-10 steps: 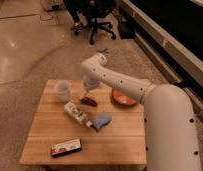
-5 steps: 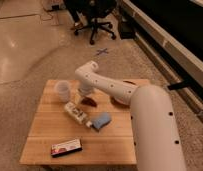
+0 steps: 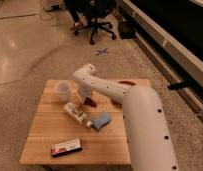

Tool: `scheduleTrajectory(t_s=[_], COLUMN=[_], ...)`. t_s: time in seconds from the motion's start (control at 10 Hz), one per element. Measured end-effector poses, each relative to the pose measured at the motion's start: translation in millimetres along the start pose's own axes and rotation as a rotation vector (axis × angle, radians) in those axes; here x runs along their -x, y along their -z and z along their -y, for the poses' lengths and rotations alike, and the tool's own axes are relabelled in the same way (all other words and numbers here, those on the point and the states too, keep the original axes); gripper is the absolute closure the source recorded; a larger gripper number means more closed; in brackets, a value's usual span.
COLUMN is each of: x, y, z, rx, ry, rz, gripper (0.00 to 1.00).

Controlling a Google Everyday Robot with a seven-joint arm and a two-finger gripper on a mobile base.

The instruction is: Place the pepper in the ceramic bowl

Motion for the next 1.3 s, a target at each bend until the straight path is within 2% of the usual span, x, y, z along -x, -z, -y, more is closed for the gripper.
scheduleTrajectory(t_s=[0.2, 0.4, 0.7, 0.9, 1.1, 1.2, 1.3], x=[8, 13, 22, 30, 40, 48, 53], y=[15, 37, 81, 104, 109, 107, 102], z=[-19, -36, -83, -131, -170, -192, -204], rx=[0.004, -0.007, -0.017, -0.020, -0.029, -0.033, -0.038], ry=[-0.032, -0.054, -0.121, -0.200, -0.272, -0.319, -0.348], rz=[0.000, -0.019, -0.066, -0.093, -0.097, -0.088, -0.079], gripper=[0.90, 1.00, 1.00, 1.00, 1.00, 1.00, 1.00])
